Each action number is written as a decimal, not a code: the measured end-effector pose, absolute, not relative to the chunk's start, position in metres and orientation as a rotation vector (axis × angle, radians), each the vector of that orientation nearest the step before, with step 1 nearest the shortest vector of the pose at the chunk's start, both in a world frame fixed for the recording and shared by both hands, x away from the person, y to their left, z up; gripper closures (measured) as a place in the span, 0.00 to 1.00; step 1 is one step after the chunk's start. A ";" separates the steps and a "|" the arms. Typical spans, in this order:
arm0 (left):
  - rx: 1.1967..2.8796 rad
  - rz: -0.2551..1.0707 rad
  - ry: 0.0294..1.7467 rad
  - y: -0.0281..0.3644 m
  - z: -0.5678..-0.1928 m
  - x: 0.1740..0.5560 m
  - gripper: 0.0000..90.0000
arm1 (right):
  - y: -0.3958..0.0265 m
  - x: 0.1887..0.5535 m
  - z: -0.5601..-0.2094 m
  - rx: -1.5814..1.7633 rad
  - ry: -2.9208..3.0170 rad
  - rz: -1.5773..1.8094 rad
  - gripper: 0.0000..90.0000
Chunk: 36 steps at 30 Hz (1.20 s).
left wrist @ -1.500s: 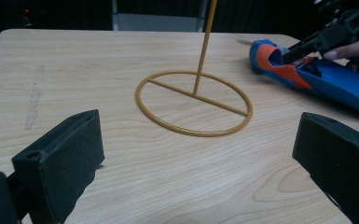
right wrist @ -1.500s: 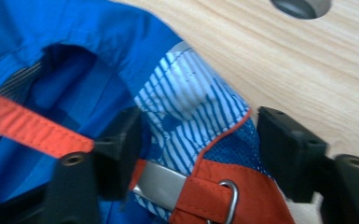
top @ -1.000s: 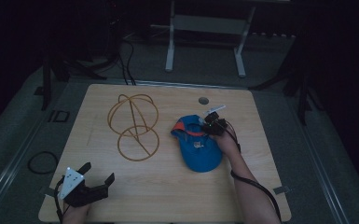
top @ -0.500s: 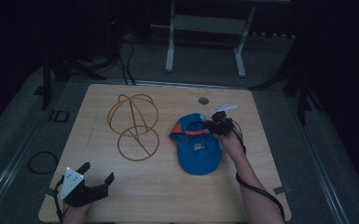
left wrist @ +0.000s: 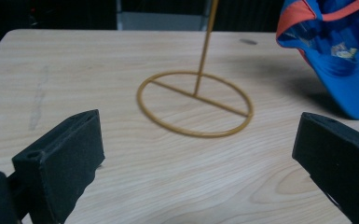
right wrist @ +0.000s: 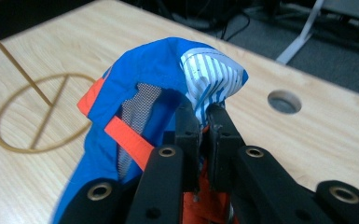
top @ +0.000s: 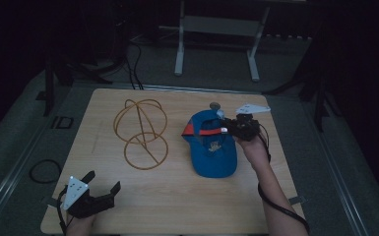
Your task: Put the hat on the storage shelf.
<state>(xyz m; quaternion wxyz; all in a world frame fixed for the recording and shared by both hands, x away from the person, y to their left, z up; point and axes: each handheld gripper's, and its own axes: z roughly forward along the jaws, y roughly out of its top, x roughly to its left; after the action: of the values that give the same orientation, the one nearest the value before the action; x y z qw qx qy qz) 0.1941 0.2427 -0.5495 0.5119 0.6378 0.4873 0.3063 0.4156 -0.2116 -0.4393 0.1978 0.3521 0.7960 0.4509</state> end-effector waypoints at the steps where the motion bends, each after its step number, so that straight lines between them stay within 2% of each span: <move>1: 1.536 0.750 1.169 0.241 -0.548 0.194 0.03 | -0.213 0.412 -0.434 0.971 2.216 1.281 0.94; 8: 1.527 0.686 1.173 0.236 -0.528 0.192 0.03 | -0.225 0.389 -0.404 0.924 2.166 1.354 0.94; 15: 1.485 0.712 1.162 0.231 -0.487 0.184 0.03 | -0.236 0.368 -0.386 0.878 2.135 1.389 0.94; 25: 1.543 0.698 1.003 0.207 -0.418 0.192 0.03 | -0.240 0.344 -0.369 0.822 2.120 1.465 0.94; 30: 1.560 0.682 0.940 0.193 -0.397 0.198 0.03 | -0.240 0.339 -0.364 0.798 2.116 1.473 0.94; 36: 1.602 0.611 0.833 0.155 -0.373 0.208 0.04 | -0.241 0.331 -0.356 0.775 2.106 1.487 0.94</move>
<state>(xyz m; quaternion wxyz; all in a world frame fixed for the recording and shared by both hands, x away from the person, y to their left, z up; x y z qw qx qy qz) 0.2083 0.1551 -0.3730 0.5791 0.6850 0.3564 0.2615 0.3306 -0.2409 -0.3557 0.2229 0.2806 0.7627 0.5383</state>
